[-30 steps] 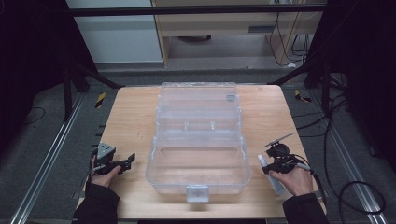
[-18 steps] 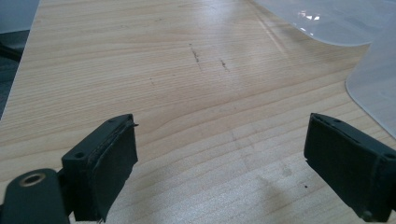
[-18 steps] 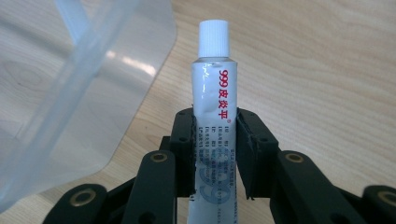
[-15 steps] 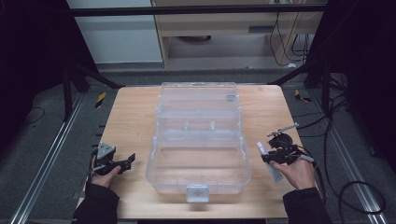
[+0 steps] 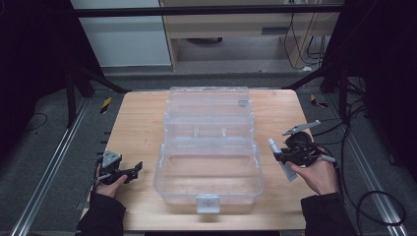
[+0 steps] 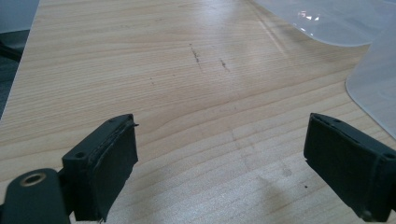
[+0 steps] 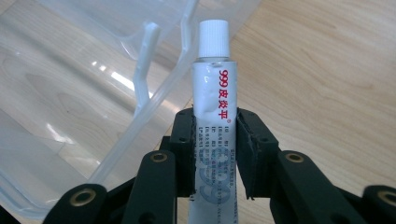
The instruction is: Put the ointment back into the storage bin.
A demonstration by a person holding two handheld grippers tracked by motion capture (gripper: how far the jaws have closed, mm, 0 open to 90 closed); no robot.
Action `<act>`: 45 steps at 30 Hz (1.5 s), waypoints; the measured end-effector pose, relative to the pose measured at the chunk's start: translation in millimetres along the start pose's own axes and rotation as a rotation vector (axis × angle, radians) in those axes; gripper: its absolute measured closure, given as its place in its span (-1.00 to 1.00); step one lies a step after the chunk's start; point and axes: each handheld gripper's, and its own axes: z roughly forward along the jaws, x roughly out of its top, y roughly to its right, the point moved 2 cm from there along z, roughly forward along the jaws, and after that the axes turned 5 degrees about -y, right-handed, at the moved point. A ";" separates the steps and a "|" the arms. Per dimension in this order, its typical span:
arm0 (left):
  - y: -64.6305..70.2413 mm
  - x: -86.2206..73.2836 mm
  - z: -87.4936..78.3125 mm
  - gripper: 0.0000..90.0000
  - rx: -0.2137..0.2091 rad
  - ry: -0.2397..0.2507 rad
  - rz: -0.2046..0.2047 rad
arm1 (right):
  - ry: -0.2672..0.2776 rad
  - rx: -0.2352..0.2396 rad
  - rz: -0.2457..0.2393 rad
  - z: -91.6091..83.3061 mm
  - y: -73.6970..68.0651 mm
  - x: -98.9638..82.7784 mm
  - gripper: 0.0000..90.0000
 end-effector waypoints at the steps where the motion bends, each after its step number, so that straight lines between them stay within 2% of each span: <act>1: 0.0 0.0 0.0 -0.80 0.000 0.000 0.000 | 0.000 -0.002 -0.011 -2.0 -1.2 1.9 0.55; 3: 0.0 0.0 0.0 -0.80 0.000 0.000 0.001 | 0.008 0.009 -0.028 -6.7 -3.6 5.6 0.55; 10: 0.1 0.0 0.0 -0.80 0.000 -0.002 0.003 | 0.016 0.018 -0.147 -22.9 -11.0 18.6 0.55; 17: 0.1 0.0 0.0 -0.80 -0.001 -0.003 0.004 | 0.016 0.081 -0.243 -32.1 -24.6 29.9 0.55; 20: 0.2 0.0 0.0 -0.80 -0.001 -0.003 0.005 | 0.008 0.103 -0.299 -31.8 -32.3 35.2 0.55; 21: 0.2 0.0 0.0 -0.80 -0.001 -0.003 0.005 | 0.008 0.103 -0.299 -31.8 -32.3 35.2 0.55; 22: 0.2 0.0 0.0 -0.80 -0.001 -0.003 0.005 | 0.003 0.120 -0.332 -30.0 -38.1 39.4 0.55; 23: 0.2 0.0 0.0 -0.80 -0.001 -0.003 0.005 | 0.003 0.120 -0.332 -30.0 -38.1 39.4 0.55; 24: 0.2 0.0 0.0 -0.80 -0.001 -0.003 0.006 | -0.005 0.131 -0.362 -27.6 -43.0 43.1 0.55; 29: 0.1 0.0 0.1 -0.80 -0.002 -0.003 0.005 | -0.011 0.168 -0.431 -22.4 -55.8 51.2 0.55; 32: 0.1 0.1 0.1 -0.80 -0.002 -0.003 0.004 | -0.020 0.185 -0.488 -16.9 -66.2 56.6 0.55; 40: 0.0 0.1 0.1 -0.80 -0.003 -0.003 0.004 | -0.056 0.241 -0.579 1.0 -86.5 66.8 0.55; 43: 0.1 0.1 0.1 -0.80 -0.003 -0.004 0.005 | -0.089 0.257 -0.591 9.6 -90.1 67.5 0.55; 45: 0.3 0.1 0.2 -0.80 -0.003 -0.002 0.005 | -0.113 0.265 -0.617 15.6 -92.4 67.2 0.55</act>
